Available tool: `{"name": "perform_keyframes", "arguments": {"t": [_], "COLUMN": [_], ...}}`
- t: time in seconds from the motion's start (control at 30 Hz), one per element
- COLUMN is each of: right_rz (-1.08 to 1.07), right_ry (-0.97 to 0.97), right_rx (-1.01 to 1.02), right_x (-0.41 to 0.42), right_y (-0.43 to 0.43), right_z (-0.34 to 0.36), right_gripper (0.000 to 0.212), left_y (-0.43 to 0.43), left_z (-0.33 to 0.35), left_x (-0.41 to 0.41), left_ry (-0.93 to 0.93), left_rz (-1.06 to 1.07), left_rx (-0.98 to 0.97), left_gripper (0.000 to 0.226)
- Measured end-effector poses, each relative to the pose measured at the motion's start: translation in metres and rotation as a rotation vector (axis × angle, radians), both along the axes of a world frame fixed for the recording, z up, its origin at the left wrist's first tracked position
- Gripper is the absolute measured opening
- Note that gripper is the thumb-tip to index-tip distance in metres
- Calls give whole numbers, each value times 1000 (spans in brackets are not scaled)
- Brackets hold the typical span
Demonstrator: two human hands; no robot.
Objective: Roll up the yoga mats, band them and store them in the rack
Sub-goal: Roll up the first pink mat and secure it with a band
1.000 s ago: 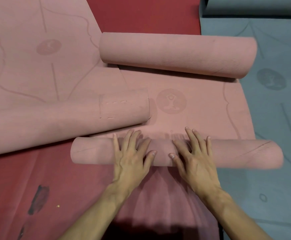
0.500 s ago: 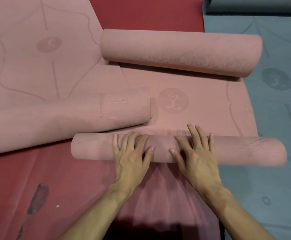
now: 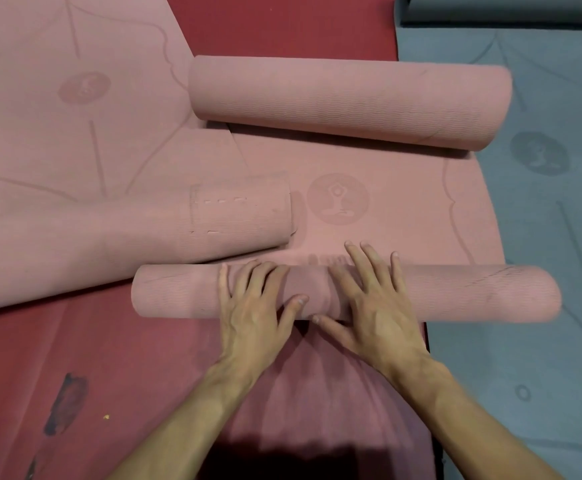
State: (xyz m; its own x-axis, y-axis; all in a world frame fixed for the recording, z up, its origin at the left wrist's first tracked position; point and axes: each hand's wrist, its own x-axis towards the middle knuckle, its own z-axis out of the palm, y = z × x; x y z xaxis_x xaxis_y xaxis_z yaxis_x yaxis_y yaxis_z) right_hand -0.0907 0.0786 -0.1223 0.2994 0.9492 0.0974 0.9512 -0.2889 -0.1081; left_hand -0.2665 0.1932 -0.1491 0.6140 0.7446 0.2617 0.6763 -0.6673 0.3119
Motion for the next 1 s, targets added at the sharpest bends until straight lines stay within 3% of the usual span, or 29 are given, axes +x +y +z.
{"name": "perform_keyframes", "arguments": {"t": [0.3, 0.6, 0.7, 0.8, 0.87, 1.0], "right_rz": [19, 7, -22, -41, -83, -310], "right_ry": [1, 59, 157, 252, 431, 814], "right_rx": [14, -75, -49, 14, -35, -74], "right_x": [1, 6, 6, -1, -8, -9], "right_y": [4, 16, 39, 67, 84, 121], "right_z": [-4, 11, 28, 28, 26, 22], "right_gripper": [80, 83, 74, 52, 42, 46], "left_y": [0, 0, 1, 1, 1, 1], "left_z": [2, -1, -2, -2, -2, 1], "left_x": [-1, -22, -19, -19, -20, -20], "left_ry": [22, 87, 76, 63, 58, 70], "left_rz": [-18, -42, -18, -18, -15, -8], "left_rx": [18, 200, 186, 175, 170, 163], "left_gripper": [53, 54, 53, 55, 56, 57]}}
